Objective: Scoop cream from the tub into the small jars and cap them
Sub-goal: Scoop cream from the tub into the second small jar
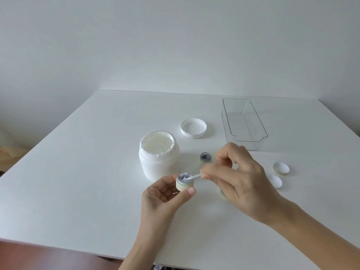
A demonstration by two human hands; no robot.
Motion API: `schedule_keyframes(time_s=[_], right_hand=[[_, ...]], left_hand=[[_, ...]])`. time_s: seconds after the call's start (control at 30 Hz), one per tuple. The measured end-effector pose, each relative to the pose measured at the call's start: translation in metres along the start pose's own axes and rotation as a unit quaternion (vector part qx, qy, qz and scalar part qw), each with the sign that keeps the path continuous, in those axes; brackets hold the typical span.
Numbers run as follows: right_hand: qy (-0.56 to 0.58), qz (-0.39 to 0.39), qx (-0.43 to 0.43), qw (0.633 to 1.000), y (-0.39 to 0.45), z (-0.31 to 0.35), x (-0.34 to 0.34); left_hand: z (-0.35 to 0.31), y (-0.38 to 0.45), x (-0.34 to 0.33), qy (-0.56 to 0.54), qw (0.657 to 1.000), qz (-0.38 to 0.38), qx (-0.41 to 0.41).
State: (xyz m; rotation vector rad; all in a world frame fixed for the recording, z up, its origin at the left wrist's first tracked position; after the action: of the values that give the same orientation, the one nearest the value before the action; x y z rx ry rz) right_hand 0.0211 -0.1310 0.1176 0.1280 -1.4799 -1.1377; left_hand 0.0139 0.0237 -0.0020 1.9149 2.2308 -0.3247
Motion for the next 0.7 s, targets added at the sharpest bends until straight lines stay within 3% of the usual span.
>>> schedule_keyframes(time_s=[0.13, 0.37, 0.5, 0.7], right_hand=[[-0.038, -0.023, 0.102, 0.994, -0.014, 0.008, 0.011], [-0.058, -0.047, 0.117, 0.990, -0.019, 0.003, 0.022], [-0.050, -0.081, 0.070, 0.993, -0.013, -0.006, 0.031], [0.004, -0.150, -0.094, 0.984, 0.027, -0.026, 0.035]], left_hand=[[0.000, 0.000, -0.001, -0.003, 1.000, 0.007, 0.004], [0.000, 0.000, 0.000, -0.010, 1.000, 0.011, 0.005], [0.000, 0.000, 0.001, -0.013, 1.000, 0.007, 0.003], [-0.001, 0.000, 0.001, -0.011, 1.000, 0.005, 0.003]])
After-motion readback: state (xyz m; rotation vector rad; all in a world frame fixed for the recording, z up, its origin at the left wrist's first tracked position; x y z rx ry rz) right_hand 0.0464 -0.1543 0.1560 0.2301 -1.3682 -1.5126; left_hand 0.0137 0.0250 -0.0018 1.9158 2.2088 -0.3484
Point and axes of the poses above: each hand's wrist, its own y-axis towards the middle knuckle, its own x-axis out of the back of the hand, z = x × y, the point moved 8 cm from there along y, towards the middle knuckle, and after that the axes turned 1 degree about x, right-handed, at the moved point
